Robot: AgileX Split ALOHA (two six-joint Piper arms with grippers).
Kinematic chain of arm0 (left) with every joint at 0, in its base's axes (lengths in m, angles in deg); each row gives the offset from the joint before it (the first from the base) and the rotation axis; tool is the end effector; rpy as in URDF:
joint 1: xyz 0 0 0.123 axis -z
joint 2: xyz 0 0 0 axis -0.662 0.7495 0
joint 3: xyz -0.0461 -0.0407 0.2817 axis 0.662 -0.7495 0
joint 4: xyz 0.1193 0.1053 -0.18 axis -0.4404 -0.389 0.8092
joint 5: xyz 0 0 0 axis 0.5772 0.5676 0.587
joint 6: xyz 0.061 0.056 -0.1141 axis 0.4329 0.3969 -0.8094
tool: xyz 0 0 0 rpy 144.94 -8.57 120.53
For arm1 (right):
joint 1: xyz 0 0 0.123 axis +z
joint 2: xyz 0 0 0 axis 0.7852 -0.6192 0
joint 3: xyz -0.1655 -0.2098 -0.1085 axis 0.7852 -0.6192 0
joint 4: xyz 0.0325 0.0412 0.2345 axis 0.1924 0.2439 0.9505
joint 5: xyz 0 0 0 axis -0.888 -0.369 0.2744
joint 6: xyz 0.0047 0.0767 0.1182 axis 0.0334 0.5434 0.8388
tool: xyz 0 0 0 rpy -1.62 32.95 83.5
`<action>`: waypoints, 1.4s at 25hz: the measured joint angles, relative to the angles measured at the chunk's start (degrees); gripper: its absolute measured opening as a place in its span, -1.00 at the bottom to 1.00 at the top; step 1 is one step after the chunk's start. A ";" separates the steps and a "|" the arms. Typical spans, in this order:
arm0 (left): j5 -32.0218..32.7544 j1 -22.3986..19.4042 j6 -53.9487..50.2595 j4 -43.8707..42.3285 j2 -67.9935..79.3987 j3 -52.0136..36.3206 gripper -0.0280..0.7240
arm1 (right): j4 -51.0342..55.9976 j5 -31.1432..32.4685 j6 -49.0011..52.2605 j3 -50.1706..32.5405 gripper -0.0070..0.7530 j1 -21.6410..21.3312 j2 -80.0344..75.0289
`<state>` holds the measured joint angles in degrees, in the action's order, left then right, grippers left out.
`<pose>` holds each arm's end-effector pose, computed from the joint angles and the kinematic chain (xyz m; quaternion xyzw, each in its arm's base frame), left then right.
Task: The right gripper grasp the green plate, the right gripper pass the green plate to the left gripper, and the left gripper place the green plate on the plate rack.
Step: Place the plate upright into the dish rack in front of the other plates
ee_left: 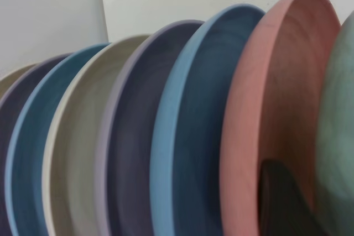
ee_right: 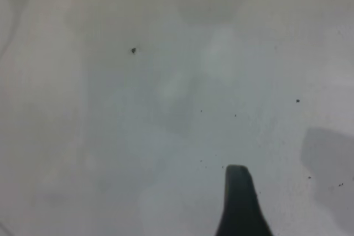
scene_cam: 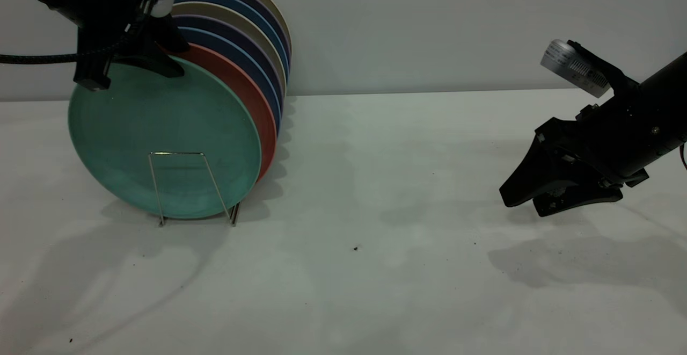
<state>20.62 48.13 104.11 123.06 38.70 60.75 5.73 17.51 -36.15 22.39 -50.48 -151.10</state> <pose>0.4262 -0.0799 0.1693 0.7044 0.6129 0.1453 0.3272 0.3630 0.0886 0.0487 -0.1060 0.9392 0.2895 0.1515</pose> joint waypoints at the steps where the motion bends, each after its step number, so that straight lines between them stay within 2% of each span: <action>1: -0.06 0.00 0.00 0.00 0.00 0.00 -0.15 | 0.00 0.00 0.00 0.00 0.42 0.00 0.00; 9: -0.18 0.00 0.00 0.00 0.00 0.00 -0.13 | 0.00 -1.12 0.00 0.00 0.42 0.00 0.00; 18: 0.48 0.00 0.00 0.00 0.00 0.00 0.22 | 0.00 -1.60 0.00 0.00 0.42 0.00 0.00; 25: 1.79 0.00 0.00 0.18 -2.45 0.00 0.25 | 0.00 -1.95 0.11 0.00 0.42 0.00 0.00; 35: 12.06 0.00 -6.59 -2.26 -5.52 0.00 0.14 | 0.00 -1.96 0.68 0.00 0.42 0.00 0.00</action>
<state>32.69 48.13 97.52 120.80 33.18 60.75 5.73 15.55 -35.47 22.39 -50.48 -151.10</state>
